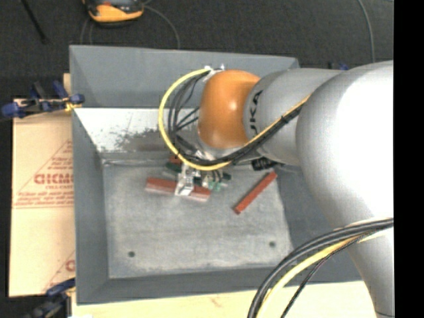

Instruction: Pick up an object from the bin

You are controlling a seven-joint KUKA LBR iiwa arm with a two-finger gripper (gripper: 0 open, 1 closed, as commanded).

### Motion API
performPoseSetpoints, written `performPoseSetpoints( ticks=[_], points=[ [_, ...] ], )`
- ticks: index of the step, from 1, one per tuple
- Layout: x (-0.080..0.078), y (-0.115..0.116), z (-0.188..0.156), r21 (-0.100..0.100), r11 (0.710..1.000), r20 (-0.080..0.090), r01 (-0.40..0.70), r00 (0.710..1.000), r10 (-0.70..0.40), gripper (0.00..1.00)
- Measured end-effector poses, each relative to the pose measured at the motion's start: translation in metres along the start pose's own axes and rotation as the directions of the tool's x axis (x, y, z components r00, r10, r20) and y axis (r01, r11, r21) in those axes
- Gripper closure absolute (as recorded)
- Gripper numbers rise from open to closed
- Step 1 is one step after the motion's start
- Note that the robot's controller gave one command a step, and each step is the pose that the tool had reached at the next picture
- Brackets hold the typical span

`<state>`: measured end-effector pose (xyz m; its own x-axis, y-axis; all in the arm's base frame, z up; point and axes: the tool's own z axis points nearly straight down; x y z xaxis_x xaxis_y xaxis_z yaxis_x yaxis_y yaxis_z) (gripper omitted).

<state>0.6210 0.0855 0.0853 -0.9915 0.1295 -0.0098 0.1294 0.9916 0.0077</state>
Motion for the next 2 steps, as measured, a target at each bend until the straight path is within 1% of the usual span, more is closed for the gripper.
performPoseSetpoints(
  ticks=[1,2],
  points=[
    [0.003,-0.002,-0.012,0.006,1.0,-0.01,0.001,1.0,-0.001,1.0],
    [0.002,-0.002,-0.033,0.006,1.0,-0.008,0.001,1.0,-0.001,1.0]
  ],
)
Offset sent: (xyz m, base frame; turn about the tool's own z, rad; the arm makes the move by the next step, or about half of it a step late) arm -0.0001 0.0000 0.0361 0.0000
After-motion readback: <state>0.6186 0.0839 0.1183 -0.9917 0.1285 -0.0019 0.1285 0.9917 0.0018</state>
